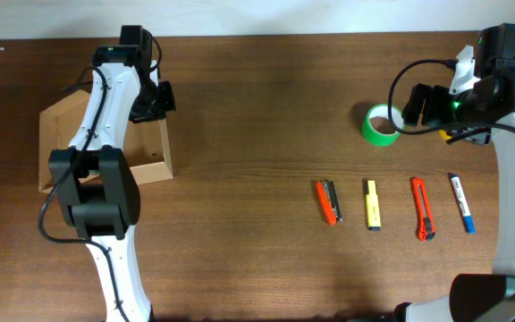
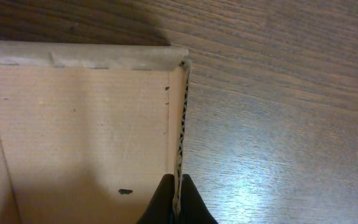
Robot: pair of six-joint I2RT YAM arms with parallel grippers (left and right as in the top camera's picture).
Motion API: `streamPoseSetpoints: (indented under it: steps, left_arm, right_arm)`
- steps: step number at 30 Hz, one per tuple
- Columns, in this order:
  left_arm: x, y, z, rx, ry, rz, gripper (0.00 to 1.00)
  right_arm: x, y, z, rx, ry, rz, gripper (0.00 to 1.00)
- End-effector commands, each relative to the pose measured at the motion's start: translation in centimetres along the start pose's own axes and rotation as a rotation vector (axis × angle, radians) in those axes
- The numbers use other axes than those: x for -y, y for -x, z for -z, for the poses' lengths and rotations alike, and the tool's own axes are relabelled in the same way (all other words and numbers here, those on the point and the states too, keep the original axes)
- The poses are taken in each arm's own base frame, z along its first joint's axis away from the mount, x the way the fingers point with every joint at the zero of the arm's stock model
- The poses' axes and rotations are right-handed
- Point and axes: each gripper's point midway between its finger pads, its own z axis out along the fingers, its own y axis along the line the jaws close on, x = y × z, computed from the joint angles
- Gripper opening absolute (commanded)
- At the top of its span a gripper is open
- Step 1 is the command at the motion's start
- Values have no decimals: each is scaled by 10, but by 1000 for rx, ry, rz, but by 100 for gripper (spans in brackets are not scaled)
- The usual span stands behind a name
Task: Pack container
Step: 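Move the left gripper to the cardboard box's upright wall and grip it, then drag the box with the left gripper toward the table center, squaring it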
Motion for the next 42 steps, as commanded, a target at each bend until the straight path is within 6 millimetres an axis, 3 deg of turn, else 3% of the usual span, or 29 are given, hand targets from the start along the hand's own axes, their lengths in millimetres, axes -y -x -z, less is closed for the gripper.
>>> streamPoseSetpoints:
  steps: [1, 5, 8, 15, 19, 24, 26, 29, 31, 36, 42]
  left_arm:
    - [-1, -9, -7, -47, 4, -93, 2]
    - [-2, -21, -1, -98, 8, -234, 2]
    - [1, -13, 20, -51, 1, -288, 2]
    - [18, 9, 106, 88, -4, -482, 2]
    - [43, 0, 137, 120, -20, -646, 2]
    - [108, -41, 142, 76, -115, -938, 2]
    - [141, -59, 142, 80, -129, -1109, 1]
    - [175, -77, 143, 100, -98, -1312, 1]
    - [190, -82, 143, 125, -16, -1399, 2]
    - [230, -105, 146, 172, -20, -1663, 2]
    - [240, -124, 130, 119, -78, -1726, 2]
  right_arm:
    - [3, 4, 4, 20, -18, -5, 99]
    - [3, 4, 4, 19, -18, -5, 99]
    - [3, 4, 4, 20, -18, -5, 99]
    - [3, 5, 3, 17, -18, -5, 99]
    - [4, 4, -2, 5, -19, -7, 99]
    - [5, 3, -10, -21, -21, -10, 99]
    - [4, 2, -10, -25, -19, -10, 99]
    - [4, 2, -10, -25, -19, -10, 99]
    - [4, 3, -10, -24, -19, -9, 99]
    - [4, 3, -10, -21, -19, -9, 99]
    - [4, 3, -10, -21, -19, -9, 99]
